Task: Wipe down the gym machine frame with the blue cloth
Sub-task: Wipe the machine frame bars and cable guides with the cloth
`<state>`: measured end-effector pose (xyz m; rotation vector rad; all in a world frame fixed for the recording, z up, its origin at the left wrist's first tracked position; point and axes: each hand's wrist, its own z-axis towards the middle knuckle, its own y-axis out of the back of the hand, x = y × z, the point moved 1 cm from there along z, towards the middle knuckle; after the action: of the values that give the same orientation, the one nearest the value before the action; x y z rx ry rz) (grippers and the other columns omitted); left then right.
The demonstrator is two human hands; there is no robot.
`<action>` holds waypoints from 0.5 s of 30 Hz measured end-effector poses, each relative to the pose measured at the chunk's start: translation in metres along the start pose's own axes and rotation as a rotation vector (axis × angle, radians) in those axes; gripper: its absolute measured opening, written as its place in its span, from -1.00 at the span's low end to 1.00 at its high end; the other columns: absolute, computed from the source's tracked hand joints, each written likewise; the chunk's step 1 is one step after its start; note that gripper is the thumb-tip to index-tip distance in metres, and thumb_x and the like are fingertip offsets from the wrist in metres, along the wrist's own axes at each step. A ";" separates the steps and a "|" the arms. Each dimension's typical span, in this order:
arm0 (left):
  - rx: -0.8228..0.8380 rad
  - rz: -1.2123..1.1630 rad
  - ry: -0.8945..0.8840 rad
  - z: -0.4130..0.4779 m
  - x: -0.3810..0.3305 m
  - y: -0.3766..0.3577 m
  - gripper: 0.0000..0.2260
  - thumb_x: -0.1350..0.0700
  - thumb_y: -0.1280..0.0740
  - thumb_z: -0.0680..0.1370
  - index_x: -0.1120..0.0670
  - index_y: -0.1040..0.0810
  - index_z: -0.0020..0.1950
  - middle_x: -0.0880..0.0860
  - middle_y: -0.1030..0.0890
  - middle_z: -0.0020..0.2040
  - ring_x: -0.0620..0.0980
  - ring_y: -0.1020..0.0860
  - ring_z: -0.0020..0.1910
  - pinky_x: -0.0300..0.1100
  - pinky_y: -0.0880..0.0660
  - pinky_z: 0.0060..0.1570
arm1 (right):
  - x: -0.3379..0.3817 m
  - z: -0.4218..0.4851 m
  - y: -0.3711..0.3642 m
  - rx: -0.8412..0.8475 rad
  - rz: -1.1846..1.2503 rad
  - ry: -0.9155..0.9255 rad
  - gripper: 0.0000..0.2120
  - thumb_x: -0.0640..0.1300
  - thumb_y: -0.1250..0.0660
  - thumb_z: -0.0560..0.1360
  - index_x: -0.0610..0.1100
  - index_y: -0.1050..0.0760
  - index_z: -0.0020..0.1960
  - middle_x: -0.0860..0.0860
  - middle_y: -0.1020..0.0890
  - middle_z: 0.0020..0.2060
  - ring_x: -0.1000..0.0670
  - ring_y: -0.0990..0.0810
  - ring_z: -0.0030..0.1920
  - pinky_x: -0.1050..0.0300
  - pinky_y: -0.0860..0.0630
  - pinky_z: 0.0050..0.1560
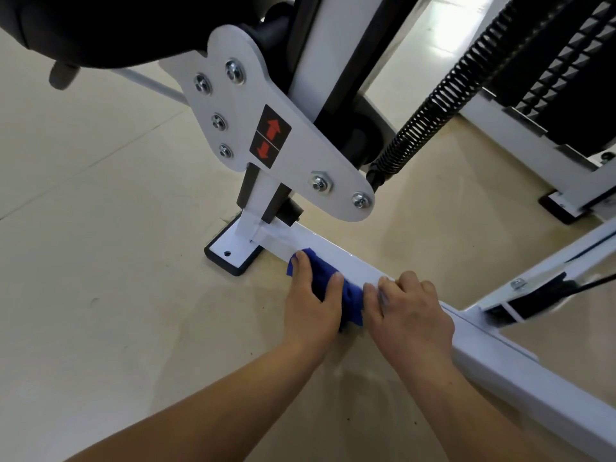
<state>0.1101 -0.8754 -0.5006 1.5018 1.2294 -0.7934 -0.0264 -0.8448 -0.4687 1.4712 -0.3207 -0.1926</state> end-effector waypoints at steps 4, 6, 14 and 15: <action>-0.054 0.089 -0.048 0.020 0.002 0.013 -0.28 -0.07 -0.28 0.65 -0.12 0.11 0.66 -0.06 -0.17 0.63 -0.02 -0.27 0.55 -0.02 -0.26 0.53 | -0.001 -0.002 0.001 0.006 0.013 0.003 -0.64 0.22 -0.08 0.62 0.03 -0.53 -0.05 0.08 -0.44 -0.10 -0.04 -0.41 0.00 0.11 -0.34 -0.22; -0.106 0.124 -0.027 0.039 0.003 0.026 -0.30 -0.07 -0.25 0.66 -0.10 0.10 0.66 -0.04 -0.17 0.64 0.02 -0.24 0.57 0.01 -0.22 0.54 | -0.001 -0.001 0.000 0.025 0.021 0.011 -0.63 0.22 -0.07 0.63 0.02 -0.53 -0.04 0.08 -0.44 -0.10 -0.04 -0.40 0.00 0.10 -0.37 -0.21; 0.040 0.199 -0.057 -0.010 0.002 -0.013 -0.28 -0.10 -0.20 0.67 -0.16 0.25 0.63 -0.01 -0.23 0.60 0.02 -0.42 0.41 -0.08 -0.39 0.39 | -0.002 0.002 0.008 0.090 0.060 -0.004 -0.65 0.26 -0.06 0.59 0.07 -0.52 -0.03 0.13 -0.43 -0.09 0.03 -0.41 0.04 0.09 -0.38 -0.21; 0.064 0.189 -0.059 -0.016 0.003 -0.020 -0.28 -0.09 -0.20 0.67 -0.16 0.27 0.63 0.00 -0.24 0.60 0.01 -0.44 0.38 -0.10 -0.40 0.37 | -0.006 0.001 0.011 0.119 0.085 0.009 -0.66 0.26 -0.06 0.59 0.11 -0.52 0.02 0.14 -0.44 -0.07 0.04 -0.42 0.07 0.08 -0.42 -0.17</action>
<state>0.0896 -0.8592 -0.5043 1.6088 1.0098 -0.7510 -0.0329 -0.8431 -0.4579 1.5725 -0.3923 -0.1004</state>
